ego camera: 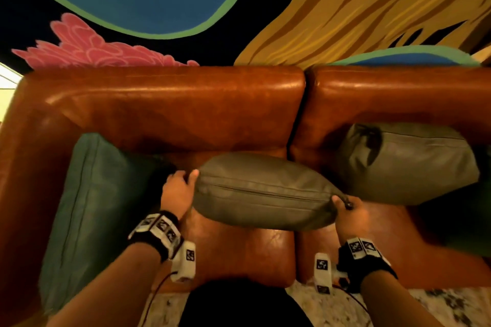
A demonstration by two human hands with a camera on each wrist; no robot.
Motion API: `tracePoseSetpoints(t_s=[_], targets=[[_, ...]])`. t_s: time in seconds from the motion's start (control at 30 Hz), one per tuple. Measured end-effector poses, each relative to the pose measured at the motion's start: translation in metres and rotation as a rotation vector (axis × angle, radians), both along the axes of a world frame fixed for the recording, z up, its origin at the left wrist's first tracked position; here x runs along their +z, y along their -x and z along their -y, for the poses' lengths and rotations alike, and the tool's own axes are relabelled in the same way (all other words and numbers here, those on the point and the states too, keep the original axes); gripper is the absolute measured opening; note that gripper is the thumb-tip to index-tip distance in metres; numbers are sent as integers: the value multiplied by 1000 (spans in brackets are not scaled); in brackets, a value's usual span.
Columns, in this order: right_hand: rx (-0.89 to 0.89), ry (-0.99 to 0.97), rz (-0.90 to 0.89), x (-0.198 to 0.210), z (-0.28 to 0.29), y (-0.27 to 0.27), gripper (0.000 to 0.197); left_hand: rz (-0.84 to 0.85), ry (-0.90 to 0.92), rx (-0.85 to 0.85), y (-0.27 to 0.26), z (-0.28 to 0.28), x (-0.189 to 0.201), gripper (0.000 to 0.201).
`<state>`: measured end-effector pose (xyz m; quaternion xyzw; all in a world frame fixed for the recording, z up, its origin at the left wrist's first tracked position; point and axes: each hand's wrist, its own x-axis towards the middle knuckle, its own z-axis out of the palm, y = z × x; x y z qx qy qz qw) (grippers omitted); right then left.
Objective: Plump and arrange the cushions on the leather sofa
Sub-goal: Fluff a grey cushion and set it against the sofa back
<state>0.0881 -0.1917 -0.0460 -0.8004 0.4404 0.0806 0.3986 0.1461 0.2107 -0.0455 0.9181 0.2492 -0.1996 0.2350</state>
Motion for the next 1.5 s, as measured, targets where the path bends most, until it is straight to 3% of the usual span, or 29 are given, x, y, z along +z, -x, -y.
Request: tracePoseSetpoints(t_s=[0.1,0.2,0.3,0.43,0.47,0.5,0.57,0.63,0.67,0.73,0.8,0.87,0.97,1.03,1.07,1.13,1.23,1.37,1.43,1.5], targets=[[15,55,69,5,-27,-7,33,130,227,-55,-7,14,12,45],[123,83,240,23,-43,-10,30,344,270,-91,-14,20,48,33],[124,71,351,39,-11,-9,36,455,281,2,-30,-11,93,26],[180,118,140,32,-8,-16,27,521,296,34,-35,12,128,29],[245,141,53,30,-17,-19,40,527,327,27,-32,32,133,29],[377,160,21,30,-27,-21,68,516,359,-3,-28,52,135,28],[718,83,147,33,-48,-21,121,444,399,-148,-14,98,131,26],[923,-74,265,43,-82,-13,137,353,401,-336,4,140,116,21],[915,-167,296,46,-99,-6,128,302,417,-418,12,156,107,17],[708,-272,393,43,-112,3,81,215,469,-530,23,173,88,18],[449,-147,375,33,-103,6,36,191,461,-544,25,161,66,28],[208,-78,307,26,-83,3,16,186,282,-438,25,127,45,32],[86,-54,272,24,-62,0,23,225,-211,-258,34,62,28,33],[97,-30,272,23,-59,-4,23,224,-363,-97,39,24,26,47],[81,-28,256,23,-62,-7,25,180,-324,8,36,11,28,52],[43,-29,248,24,-75,-13,32,141,-69,170,24,2,31,53],[170,15,338,34,-86,-23,39,360,179,59,14,8,47,38],[101,25,378,43,-52,-30,41,487,198,9,2,-10,70,34],[134,-10,349,38,-50,-29,42,491,114,61,0,-19,62,34],[201,-20,325,33,-68,-27,39,543,-52,190,-2,-18,54,22]])
